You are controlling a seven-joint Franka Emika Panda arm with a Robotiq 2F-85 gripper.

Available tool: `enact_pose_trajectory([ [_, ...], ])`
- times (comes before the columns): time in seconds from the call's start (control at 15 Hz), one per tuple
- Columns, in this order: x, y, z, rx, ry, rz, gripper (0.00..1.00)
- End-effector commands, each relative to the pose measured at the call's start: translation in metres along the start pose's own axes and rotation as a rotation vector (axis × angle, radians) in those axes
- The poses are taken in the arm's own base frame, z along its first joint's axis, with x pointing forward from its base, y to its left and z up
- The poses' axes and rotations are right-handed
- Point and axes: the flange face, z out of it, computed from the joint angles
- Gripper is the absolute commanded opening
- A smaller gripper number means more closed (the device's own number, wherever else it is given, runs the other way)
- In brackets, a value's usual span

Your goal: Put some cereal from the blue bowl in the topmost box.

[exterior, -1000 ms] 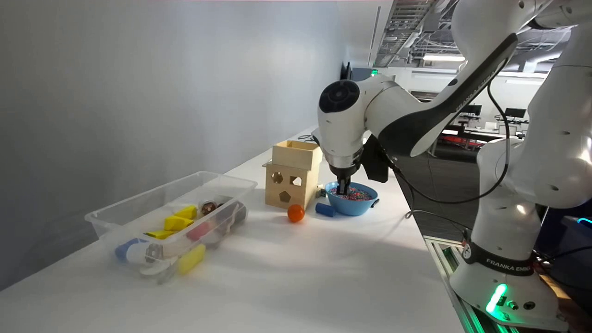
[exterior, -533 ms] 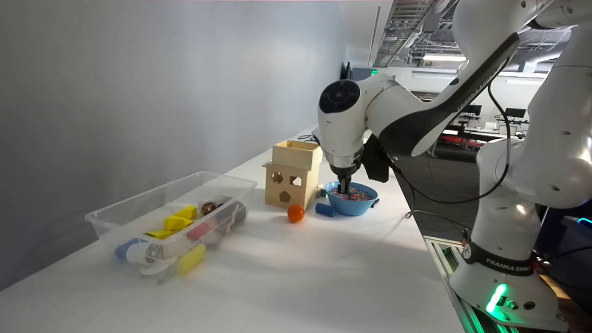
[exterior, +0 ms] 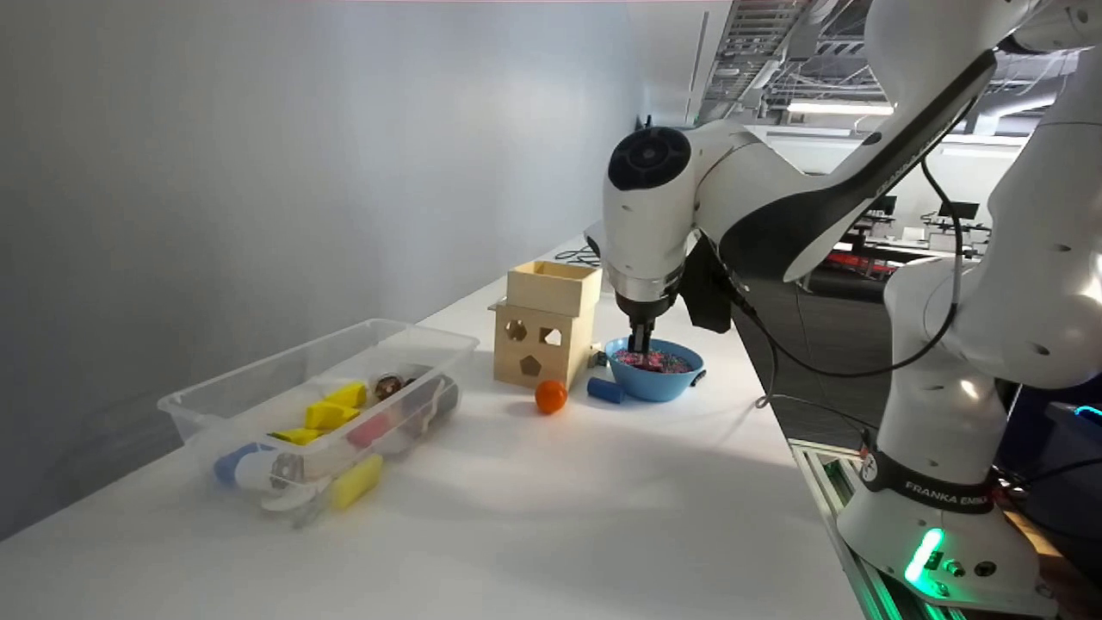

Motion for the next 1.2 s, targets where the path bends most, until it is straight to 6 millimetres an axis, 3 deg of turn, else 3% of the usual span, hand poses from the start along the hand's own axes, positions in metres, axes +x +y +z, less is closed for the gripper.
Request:
enact_pose_trajectory([
  [0.0, -0.013, 0.012, -0.027, 0.038, 0.043, 0.021, 0.01],
  [0.4, -0.015, 0.024, -0.028, 0.184, 0.063, 0.028, 0.01],
  [1.13, -0.014, 0.03, 0.018, 0.097, 0.0, 0.038, 0.01],
])
